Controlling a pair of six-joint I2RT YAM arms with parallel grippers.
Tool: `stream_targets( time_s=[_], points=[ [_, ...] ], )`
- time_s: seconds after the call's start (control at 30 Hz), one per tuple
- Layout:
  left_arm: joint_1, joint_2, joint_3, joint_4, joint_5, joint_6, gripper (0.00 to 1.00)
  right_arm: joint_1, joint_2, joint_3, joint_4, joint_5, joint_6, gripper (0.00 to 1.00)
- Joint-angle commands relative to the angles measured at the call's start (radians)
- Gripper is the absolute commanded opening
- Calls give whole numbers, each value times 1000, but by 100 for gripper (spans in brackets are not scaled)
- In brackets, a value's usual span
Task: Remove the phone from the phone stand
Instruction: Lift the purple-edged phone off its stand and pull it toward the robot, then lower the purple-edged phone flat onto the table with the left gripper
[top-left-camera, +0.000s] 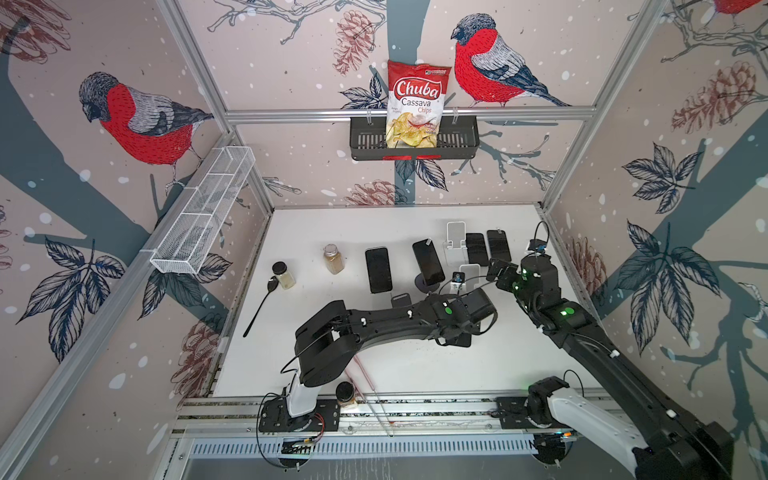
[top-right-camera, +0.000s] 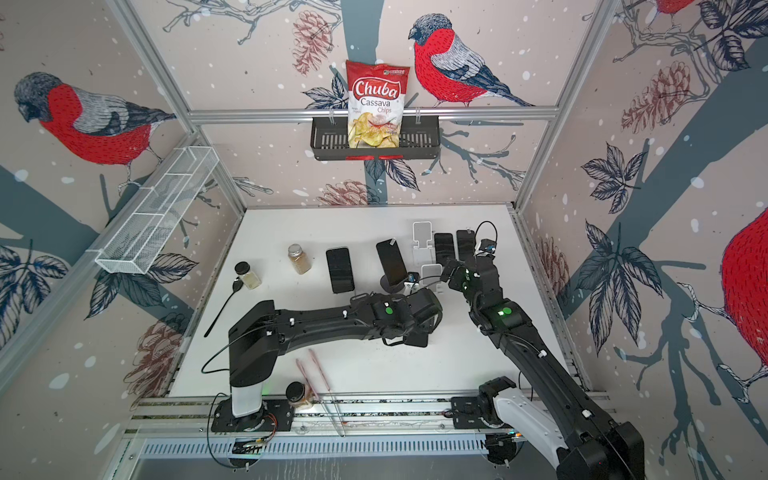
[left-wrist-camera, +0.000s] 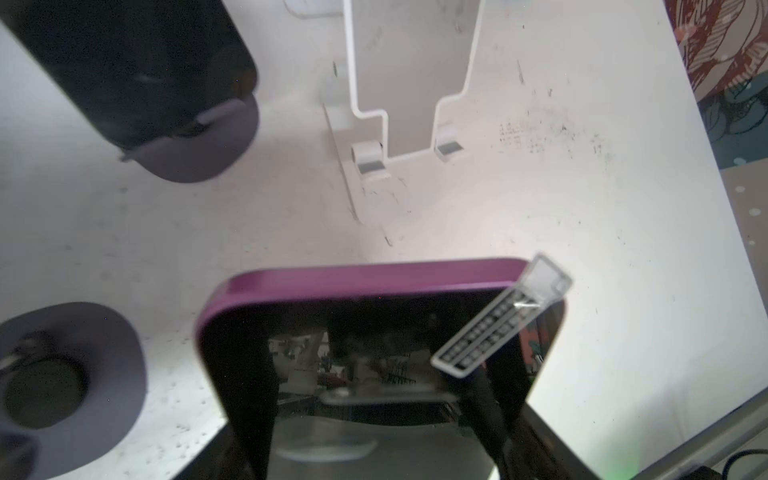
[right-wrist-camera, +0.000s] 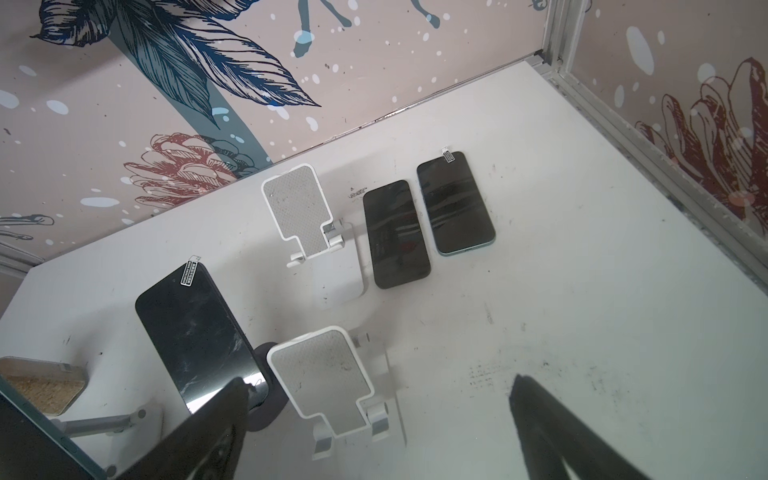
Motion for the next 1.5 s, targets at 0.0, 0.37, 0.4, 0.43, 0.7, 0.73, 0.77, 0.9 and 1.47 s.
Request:
stream_targets(
  time_s=[0.0, 0.37, 0.4, 0.43, 0.7, 0.73, 0.77, 0.9, 1.47],
  points=[
    [-2, 30, 25, 36, 52, -23, 51, -8, -10, -7, 16, -10, -1, 99],
    [-2, 106, 45, -20, 122, -127, 51, -31, -39, -30, 28, -40, -4, 99],
    [-2, 111, 44, -29, 125, -138, 51, -31, -42, -32, 26, -41, -5, 99],
    [-2, 116, 42, -31, 128, -144, 51, -32, -44, -31, 25, -43, -6, 99],
    [-2, 163, 59, -74, 156, -167, 51, -35, -80, -54, 32, -52, -4, 99],
    [-2, 170, 63, -79, 159, -168, 51, -36, -83, -54, 33, -52, -4, 99],
    [-2, 177, 69, -85, 162, -169, 51, -37, -84, -56, 33, -55, -4, 99],
    [-3, 202, 86, -100, 174, -178, 51, -37, -85, -57, 37, -63, -4, 99],
    [14, 294, 163, -137, 241, -198, 52, -40, -112, -67, 49, -86, -3, 99]
  ],
)
